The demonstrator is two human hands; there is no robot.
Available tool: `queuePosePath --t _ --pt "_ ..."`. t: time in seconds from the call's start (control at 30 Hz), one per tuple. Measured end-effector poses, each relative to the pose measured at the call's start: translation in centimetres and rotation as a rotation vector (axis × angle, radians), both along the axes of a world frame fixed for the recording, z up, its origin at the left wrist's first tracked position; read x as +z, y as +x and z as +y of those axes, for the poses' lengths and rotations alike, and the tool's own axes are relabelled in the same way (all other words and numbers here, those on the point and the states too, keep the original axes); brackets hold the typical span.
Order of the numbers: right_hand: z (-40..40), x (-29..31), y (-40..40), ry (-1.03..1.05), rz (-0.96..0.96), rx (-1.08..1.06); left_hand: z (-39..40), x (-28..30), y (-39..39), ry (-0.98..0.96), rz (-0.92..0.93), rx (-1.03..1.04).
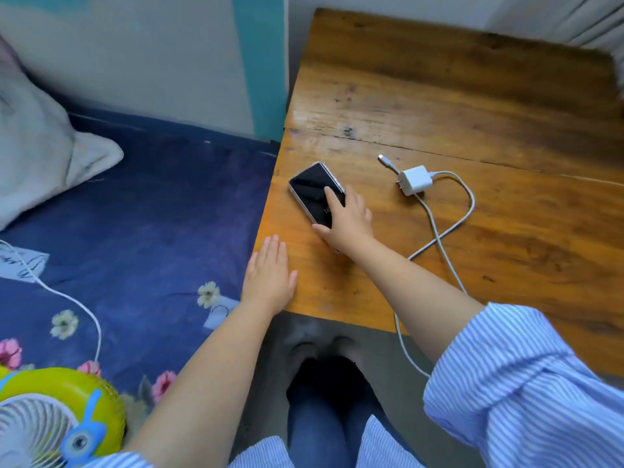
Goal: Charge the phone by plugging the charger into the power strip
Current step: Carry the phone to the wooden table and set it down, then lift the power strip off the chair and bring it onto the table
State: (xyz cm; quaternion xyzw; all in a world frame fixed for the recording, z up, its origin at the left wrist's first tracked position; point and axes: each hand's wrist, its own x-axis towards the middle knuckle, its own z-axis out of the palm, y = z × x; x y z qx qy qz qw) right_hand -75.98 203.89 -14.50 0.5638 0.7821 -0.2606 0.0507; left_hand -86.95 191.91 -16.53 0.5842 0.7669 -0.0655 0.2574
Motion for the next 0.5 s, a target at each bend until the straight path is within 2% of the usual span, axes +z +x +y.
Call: queuePosePath --t 0.1,0.2,0.33,0.5 --pt "-0.6 2.7 1.9 0.006 0.093 0.033 1.8 2.9 0.6 0.033 0.07 -0.043" --pt "-0.7 6.2 5.3 0.089 0.18 -0.008 4.8 6.2 2.7 0.147 0.141 -0.126" --pt "-0.1 10.4 11.7 0.177 0.136 -0.081 8.8 10.7 7.7 0.217 0.178 -0.229" --pt "-0.8 15.5 24.1 0.233 0.058 -0.234 11.8 15.7 18.3 0.357 0.17 -0.429"
